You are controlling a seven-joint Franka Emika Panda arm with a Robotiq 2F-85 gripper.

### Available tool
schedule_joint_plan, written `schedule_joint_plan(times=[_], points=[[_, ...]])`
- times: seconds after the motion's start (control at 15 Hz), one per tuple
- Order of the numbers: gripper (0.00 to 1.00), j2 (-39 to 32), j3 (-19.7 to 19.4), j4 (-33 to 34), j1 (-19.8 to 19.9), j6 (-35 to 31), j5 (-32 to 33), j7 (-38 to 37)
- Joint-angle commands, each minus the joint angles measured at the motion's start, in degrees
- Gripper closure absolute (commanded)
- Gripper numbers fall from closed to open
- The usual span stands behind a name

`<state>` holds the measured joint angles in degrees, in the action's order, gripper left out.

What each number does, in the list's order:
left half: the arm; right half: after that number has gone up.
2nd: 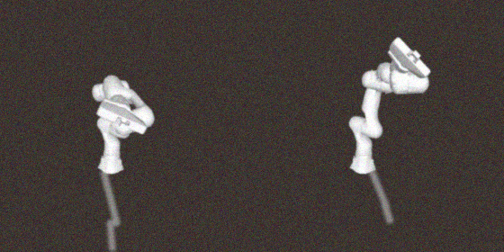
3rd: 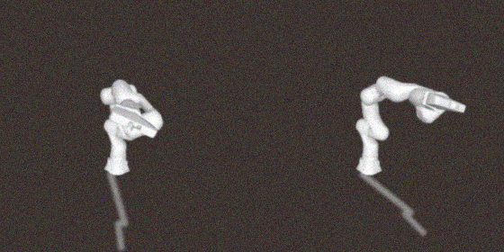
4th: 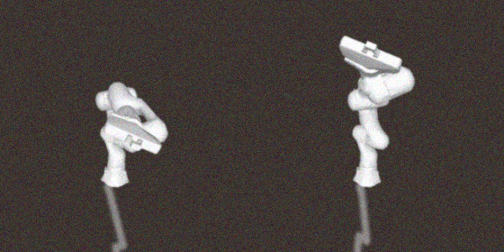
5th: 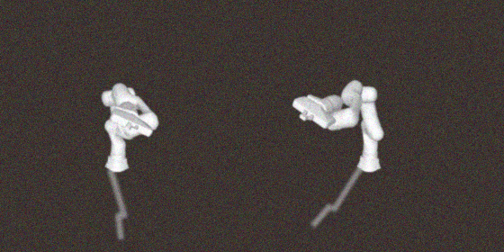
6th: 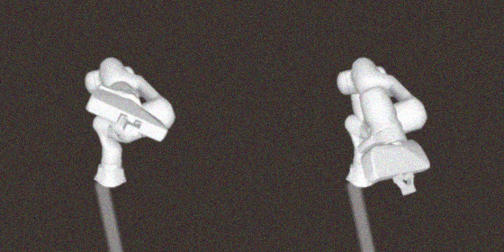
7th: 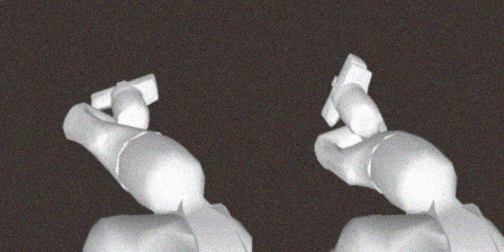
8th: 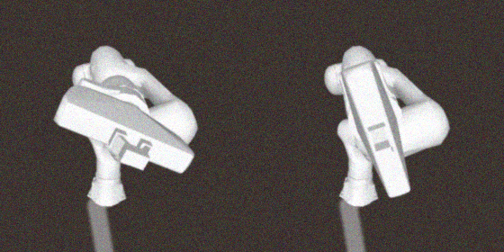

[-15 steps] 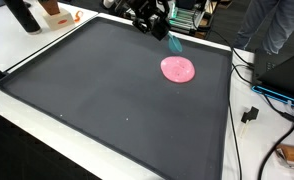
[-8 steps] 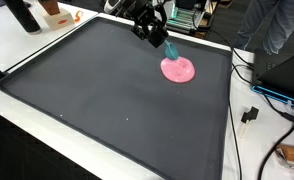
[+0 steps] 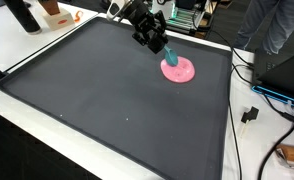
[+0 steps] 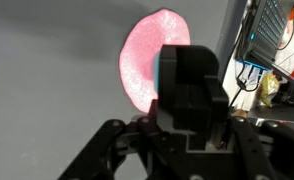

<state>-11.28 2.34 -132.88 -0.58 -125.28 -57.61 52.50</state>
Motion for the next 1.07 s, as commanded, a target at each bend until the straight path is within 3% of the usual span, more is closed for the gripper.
schedule_joint_plan(times=[0.0, 1.0], points=[[0.74, -2.01, 0.56, -0.08, 0.0, -2.49, -2.11, 1.85], [0.74, -6.79, -0.41, 1.19, 0.72, -5.15, -0.36, 0.97]])
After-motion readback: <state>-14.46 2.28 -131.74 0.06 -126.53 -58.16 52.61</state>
